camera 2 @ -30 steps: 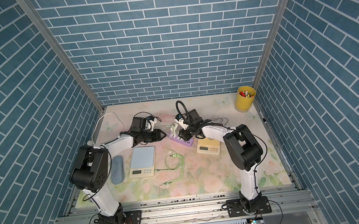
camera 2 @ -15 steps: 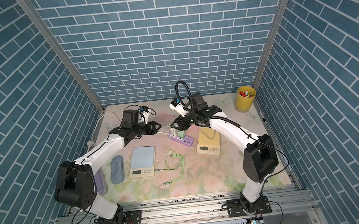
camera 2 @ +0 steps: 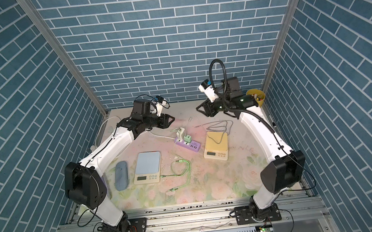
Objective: Charge the electronic scale
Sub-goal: Insert the charging cable into the plug, then pick up the charging cable from the center of the board.
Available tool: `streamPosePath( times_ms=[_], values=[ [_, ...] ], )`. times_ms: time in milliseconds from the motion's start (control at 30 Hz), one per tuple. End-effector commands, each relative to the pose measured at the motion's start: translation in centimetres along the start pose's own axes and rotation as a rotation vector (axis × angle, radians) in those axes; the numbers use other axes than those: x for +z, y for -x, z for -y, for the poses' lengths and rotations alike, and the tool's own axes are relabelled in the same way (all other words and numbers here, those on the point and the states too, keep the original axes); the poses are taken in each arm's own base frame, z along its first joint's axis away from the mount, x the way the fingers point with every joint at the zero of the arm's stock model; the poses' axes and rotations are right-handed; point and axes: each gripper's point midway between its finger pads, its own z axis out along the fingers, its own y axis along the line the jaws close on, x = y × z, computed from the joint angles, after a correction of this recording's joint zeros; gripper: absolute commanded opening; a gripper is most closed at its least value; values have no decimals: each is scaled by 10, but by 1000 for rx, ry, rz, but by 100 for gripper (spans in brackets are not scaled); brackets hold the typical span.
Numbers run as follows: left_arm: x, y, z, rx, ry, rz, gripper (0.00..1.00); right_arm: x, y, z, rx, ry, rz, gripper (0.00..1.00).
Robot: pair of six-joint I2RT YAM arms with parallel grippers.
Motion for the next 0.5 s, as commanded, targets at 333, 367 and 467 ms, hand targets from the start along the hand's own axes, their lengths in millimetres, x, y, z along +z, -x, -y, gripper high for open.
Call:
streamPosePath(
  times_ms=[333,367,467],
  values=[
    [16,-35,-14,26,18,-134,51,141,-149,118,-415,-183,-703,51],
    [16,-37,-14,23,15,-139,51,149,-157,119,-475,-180,-743,51],
    [18,-41,-17,18,15,-148,51,171,-169,117,-587,-149,-794,51]
  ],
)
